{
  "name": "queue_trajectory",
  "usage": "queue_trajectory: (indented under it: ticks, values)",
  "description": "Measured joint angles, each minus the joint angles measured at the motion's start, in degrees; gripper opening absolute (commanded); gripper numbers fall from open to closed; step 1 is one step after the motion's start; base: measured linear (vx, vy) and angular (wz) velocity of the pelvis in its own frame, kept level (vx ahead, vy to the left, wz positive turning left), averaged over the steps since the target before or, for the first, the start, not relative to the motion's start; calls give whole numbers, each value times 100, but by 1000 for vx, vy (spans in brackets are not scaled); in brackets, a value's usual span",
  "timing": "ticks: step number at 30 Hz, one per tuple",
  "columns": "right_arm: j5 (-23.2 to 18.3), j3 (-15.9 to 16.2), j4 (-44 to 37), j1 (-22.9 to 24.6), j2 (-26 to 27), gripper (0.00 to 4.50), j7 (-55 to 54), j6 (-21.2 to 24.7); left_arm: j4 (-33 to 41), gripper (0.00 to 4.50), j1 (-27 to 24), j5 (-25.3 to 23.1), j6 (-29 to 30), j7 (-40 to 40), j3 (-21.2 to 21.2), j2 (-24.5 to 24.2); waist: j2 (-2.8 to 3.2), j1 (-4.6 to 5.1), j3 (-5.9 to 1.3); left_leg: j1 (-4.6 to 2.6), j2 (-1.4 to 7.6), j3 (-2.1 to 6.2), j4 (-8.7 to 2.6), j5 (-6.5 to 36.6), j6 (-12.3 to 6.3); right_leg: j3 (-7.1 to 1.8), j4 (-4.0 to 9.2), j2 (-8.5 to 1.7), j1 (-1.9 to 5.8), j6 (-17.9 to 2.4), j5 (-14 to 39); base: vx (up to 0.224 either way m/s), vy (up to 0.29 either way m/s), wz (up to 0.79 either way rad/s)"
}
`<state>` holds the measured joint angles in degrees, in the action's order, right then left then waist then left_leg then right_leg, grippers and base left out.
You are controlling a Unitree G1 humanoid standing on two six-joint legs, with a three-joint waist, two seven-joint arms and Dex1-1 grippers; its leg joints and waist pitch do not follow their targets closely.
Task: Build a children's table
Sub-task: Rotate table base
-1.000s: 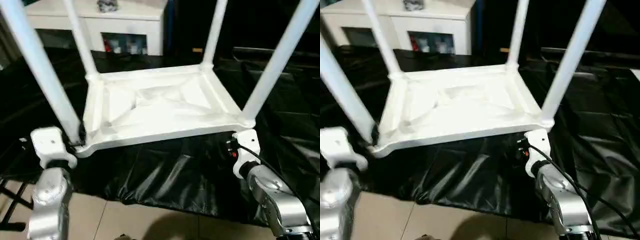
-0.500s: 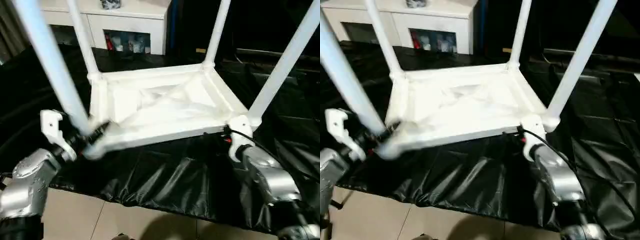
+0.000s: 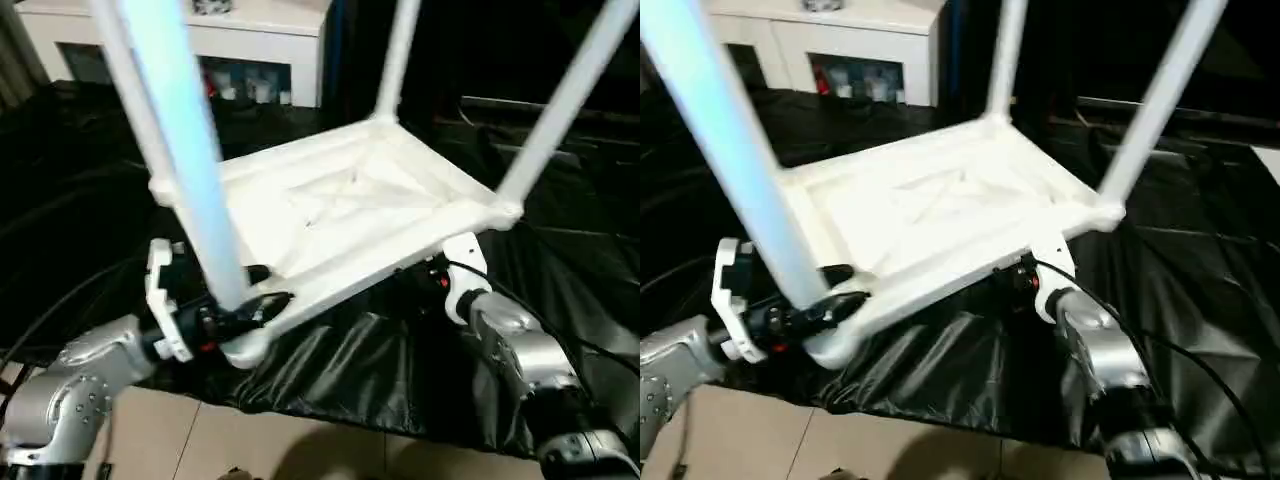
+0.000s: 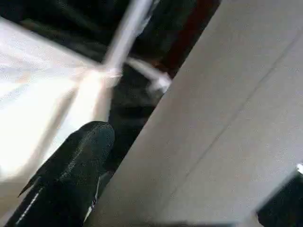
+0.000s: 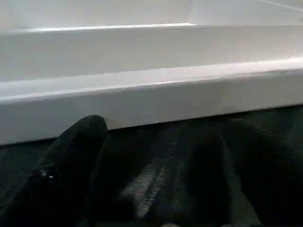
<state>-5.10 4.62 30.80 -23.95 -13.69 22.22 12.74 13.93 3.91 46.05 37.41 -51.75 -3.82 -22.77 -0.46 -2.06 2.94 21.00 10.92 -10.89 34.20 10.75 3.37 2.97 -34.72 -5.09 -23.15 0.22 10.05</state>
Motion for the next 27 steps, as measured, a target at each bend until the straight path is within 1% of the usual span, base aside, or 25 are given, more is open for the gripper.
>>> queue_trajectory:
  ticks: [3, 5, 6, 9, 14, 15, 17, 19, 20, 23, 27]
  values:
    - [56, 108, 109, -97, 119, 450, 70, -76, 236, 445, 5, 174, 97, 101, 184, 176, -13, 59, 6, 3, 8, -9, 0, 0, 1, -20, -12, 15, -5, 4, 3, 0, 0, 0]
    - [70, 167, 154, -131, 174, 450, 87, -124, 304, 445, 8, 221, 128, 131, 267, 249, -13, 69, 6, 1, 10, -10, 0, 0, 1, -31, -19, 24, -13, 18, 11, 0, 0, 0]
    - [100, 202, 325, -227, 247, 450, 105, -218, 327, 445, 10, 247, 159, 168, 325, 368, -15, 80, 6, 0, 12, -10, 0, 0, 1, -38, -24, 30, -19, 25, 15, 0, 0, 0]
    - [174, 232, 709, -444, 415, 450, 194, -417, 324, 445, 74, 232, 182, 278, 448, 581, -29, 106, 11, 0, 18, -8, 2, -3, 6, -53, -26, 48, -26, 25, 15, 0, 0, 0]
    - [313, 369, 985, -623, 645, 450, 271, -614, 177, 445, 395, 96, 184, 383, 723, 792, -31, 124, 12, -2, 21, -8, 5, -3, 8, -68, -26, 60, -31, -7, -4, 0, 0, 0]
    - [352, 401, 1080, -684, 663, 450, 265, -656, 75, 445, 500, 18, 131, 394, 793, 864, -31, 121, 12, -2, 21, -8, 6, -4, 8, -68, -26, 60, -31, -14, -8, 0, 0, 0]
    - [390, 435, 1251, -805, 695, 450, 185, -740, -169, 445, 738, -291, -109, 476, 972, 1055, -34, 110, 11, -6, 21, -8, 14, -4, 7, -69, -25, 60, -35, -18, -11, 0, 0, 0]
    - [475, 418, 1416, -880, 706, 450, 101, -853, -512, 445, 1001, -754, -450, 686, 1142, 1226, -36, 82, 10, -6, 21, -7, 22, -4, 7, -72, -26, 60, -34, -18, -12, 0, 0, 0]
    - [497, 397, 1492, -933, 732, 450, 35, -891, -789, 445, 1169, -1080, -674, 895, 1243, 1300, -36, 79, 10, -4, 21, -7, 24, -4, 7, -73, -26, 60, -34, -18, -12, 0, 0, 0]
    - [500, 365, 1494, -942, 719, 450, -57, -975, -1322, 445, 1440, -1719, -1109, 1315, 1357, 1235, -37, 83, 10, 0, 21, -5, 23, -4, 7, -70, -28, 60, -35, -12, -15, 0, 0, 0]
    - [483, 241, 1485, -927, 506, 450, -51, -1053, -1456, 445, 1493, -1948, -1412, 1469, 1325, 1129, -37, 19, 9, -5, 22, -3, 23, -4, 7, -68, -29, 60, -35, -14, -17, 0, 0, 0]
